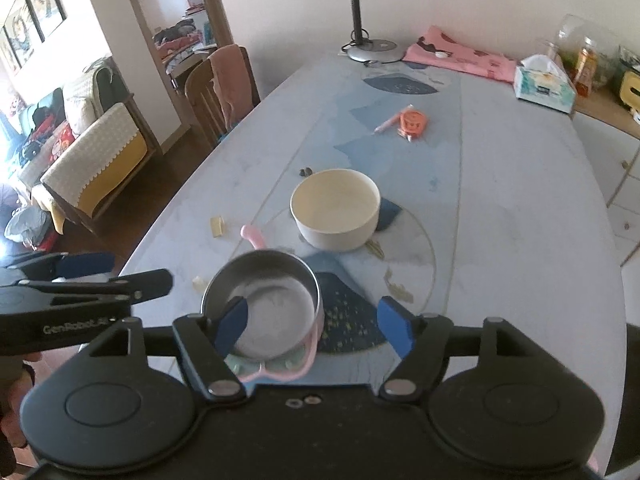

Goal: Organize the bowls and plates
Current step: 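Move both tools to the rim of the pink pot with steel interior, then close both tools on the pink pot rim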

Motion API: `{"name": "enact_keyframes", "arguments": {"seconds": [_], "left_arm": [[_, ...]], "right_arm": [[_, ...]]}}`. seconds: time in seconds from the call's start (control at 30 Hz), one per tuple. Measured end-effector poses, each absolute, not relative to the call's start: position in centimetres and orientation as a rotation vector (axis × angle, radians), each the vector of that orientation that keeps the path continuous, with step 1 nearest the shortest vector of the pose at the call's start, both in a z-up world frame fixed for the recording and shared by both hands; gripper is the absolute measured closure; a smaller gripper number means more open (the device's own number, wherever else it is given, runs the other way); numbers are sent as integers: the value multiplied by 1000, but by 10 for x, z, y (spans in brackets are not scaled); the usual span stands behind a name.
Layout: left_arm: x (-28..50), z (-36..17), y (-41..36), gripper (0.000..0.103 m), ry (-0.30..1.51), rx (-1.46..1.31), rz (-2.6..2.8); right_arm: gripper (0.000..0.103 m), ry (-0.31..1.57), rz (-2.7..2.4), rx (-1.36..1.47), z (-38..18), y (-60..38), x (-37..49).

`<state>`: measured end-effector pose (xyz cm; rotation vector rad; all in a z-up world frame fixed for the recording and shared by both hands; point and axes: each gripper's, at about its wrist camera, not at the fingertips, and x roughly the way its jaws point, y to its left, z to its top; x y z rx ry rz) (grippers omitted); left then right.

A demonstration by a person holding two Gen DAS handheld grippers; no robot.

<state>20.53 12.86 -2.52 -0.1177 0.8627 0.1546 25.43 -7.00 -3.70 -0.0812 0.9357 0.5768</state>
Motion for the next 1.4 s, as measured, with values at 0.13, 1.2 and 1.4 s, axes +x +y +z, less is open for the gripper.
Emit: {"name": "enact_keyframes", "arguments": {"seconds": [0.13, 1.2, 1.4], "left_arm": [[225, -38, 131, 28, 887, -124, 169], [267, -121, 145, 76, 1147, -141, 208], [266, -121, 139, 86, 1157, -136, 202]], "right_arm": [[22, 961, 596, -81, -47, -60, 270], [81, 1154, 604, -150, -125, -29, 316], [92, 1155, 598, -151, -127, -30, 315]]}}
